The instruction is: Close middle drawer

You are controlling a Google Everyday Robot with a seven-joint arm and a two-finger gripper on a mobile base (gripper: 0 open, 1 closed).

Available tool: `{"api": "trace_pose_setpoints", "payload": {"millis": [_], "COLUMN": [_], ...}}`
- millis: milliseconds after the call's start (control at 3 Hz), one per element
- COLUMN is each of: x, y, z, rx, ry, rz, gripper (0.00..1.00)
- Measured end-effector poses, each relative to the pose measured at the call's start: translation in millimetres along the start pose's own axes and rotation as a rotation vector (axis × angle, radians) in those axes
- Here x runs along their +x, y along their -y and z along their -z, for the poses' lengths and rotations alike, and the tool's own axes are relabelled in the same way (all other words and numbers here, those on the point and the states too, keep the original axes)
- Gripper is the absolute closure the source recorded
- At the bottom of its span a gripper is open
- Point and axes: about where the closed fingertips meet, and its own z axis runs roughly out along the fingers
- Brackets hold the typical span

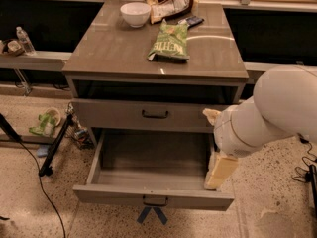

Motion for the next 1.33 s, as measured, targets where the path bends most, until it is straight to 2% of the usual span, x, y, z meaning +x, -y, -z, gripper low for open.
{"api": "trace_pose_setpoints", "payload": {"millis": [333,667,1000,1333], "x": [7.6,23.3,30.5,27.4], "y": [-15.2,-39.4,-52.7,-40.0], "z": [-38.0,-101.2,-169.7,-161.4], "rx": [-0.042,-0.1,-0.1,-0.056], "ry": [0.016,0.036,0.016,0.022], "rz": [-0.002,0.009,0.046,0.052], "gripper": [0.0,0.0,0.0,0.0]}}
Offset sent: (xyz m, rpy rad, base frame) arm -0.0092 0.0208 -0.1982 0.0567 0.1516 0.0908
